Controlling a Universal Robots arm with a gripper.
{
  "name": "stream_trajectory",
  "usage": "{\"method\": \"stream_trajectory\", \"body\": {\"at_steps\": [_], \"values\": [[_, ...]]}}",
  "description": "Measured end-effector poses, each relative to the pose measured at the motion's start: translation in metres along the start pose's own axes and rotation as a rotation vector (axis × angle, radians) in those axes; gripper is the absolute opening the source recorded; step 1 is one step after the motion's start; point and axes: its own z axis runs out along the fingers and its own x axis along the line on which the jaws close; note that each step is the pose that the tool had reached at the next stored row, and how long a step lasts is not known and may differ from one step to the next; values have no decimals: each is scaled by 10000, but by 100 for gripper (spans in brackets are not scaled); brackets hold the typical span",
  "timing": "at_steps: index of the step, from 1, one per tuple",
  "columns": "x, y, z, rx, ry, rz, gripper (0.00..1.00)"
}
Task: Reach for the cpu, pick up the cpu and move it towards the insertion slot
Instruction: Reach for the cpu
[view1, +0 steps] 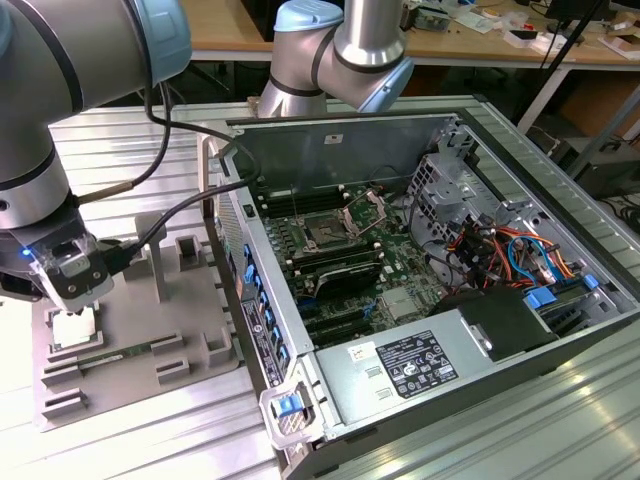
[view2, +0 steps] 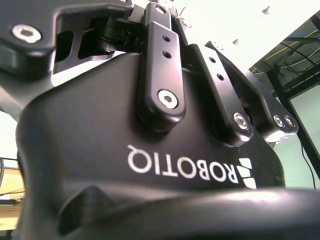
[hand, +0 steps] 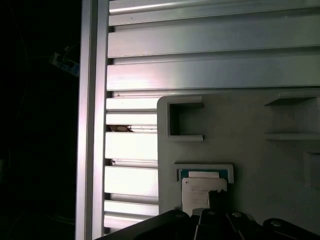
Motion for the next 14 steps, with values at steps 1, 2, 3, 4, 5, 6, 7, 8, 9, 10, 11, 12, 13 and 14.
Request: {"method": "stream_trajectory", "body": {"at_steps": [1,2,3,4,5,6,7,8,9,10,11,12,13,14], "values": [[8,-1,7,-1,-1,-1,11],[13,-2,10,-1,-1,-1,11],[17,-5,13,-1,0,-1,11],[20,-9,16,-1,0,-1,11],[22,-15,19,-1,-1,0,11],[26,-25,23,-1,-1,-1,11],[28,-30,26,-1,-1,0,11],[32,-37,29,-1,-1,-1,11],[37,-45,34,-1,-1,-1,11],[41,-48,37,-1,-1,0,11],[46,-52,40,-1,-1,0,11],[52,-55,43,-1,0,1,11],[59,-60,48,-1,-1,-2,11],[66,-64,52,-1,-1,-1,11]]}}
